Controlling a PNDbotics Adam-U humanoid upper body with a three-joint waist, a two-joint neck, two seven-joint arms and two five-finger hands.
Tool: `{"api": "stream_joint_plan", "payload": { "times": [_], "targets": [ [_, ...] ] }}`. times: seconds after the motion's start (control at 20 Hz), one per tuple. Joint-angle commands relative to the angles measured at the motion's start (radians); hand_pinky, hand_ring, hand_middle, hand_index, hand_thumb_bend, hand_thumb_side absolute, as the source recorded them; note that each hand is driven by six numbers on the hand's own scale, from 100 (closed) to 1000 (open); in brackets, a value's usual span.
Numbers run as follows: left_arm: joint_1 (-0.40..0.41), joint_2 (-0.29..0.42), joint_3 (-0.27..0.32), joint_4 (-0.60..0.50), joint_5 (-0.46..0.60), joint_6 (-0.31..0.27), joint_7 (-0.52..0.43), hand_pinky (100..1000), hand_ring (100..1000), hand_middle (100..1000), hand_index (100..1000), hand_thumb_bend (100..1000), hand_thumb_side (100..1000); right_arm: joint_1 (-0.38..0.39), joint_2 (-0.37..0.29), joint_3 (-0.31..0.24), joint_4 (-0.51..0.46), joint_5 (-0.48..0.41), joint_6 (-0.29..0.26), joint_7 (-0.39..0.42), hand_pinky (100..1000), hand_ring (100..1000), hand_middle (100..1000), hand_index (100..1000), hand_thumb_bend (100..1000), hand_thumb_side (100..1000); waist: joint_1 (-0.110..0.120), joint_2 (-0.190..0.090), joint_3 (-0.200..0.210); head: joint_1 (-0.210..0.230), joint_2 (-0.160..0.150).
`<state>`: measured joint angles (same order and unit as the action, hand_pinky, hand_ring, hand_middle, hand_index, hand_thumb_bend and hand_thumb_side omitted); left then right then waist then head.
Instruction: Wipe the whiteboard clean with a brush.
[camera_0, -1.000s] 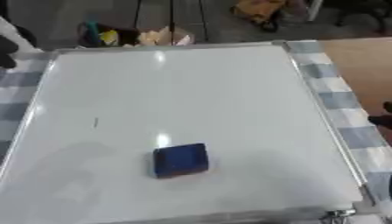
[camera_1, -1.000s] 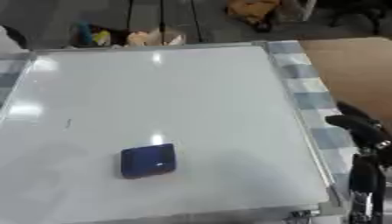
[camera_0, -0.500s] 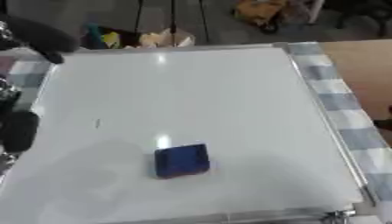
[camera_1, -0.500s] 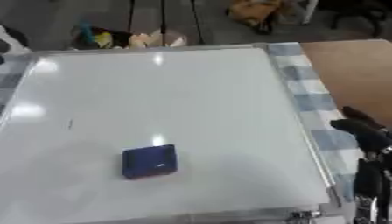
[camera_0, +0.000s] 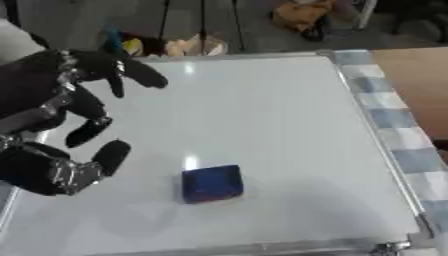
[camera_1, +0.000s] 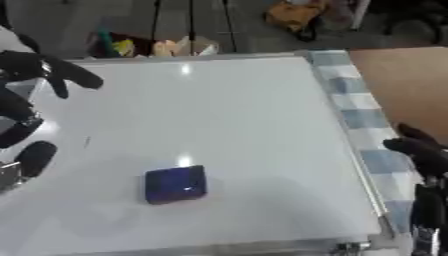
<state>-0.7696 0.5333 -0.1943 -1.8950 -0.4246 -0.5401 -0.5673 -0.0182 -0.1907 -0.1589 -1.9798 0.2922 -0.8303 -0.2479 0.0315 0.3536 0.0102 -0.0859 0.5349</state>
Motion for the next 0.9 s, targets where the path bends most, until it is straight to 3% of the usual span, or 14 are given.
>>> {"api": "stream_joint_plan", "payload": {
  "times": [0.05,0.3,0.55,0.9],
  "targets": [
    [-0.031,0.023,-0.032,0.006,-0.022,-0.074,-0.130,667,868,873,284,100,832,-0.003,-0.024,-0.001,-0.020,-0.016,0.000,0.007,708,858,682,823,100,854,0.000,-0.026,-0.002,0.008,0.003],
    [-0.058,-0.003,-0.070,0.040,-0.047,-0.089,-0.200,720,905,897,412,100,929,-0.002,-0.029,-0.005,-0.020,-0.028,0.005,0.009,708,858,682,823,100,851,0.002,-0.033,0.003,0.013,0.009],
    [-0.069,-0.048,-0.092,0.099,-0.074,-0.096,-0.248,725,913,868,481,100,995,0.000,-0.031,-0.012,-0.020,-0.038,0.010,0.008,708,859,682,823,100,849,0.003,-0.039,0.009,0.014,0.019],
    [-0.065,-0.113,-0.103,0.196,-0.143,-0.115,-0.303,725,920,837,493,122,1000,-0.001,-0.034,-0.021,-0.020,-0.050,0.022,0.005,708,859,682,824,100,844,0.005,-0.046,0.016,0.012,0.029]
  ]
}}
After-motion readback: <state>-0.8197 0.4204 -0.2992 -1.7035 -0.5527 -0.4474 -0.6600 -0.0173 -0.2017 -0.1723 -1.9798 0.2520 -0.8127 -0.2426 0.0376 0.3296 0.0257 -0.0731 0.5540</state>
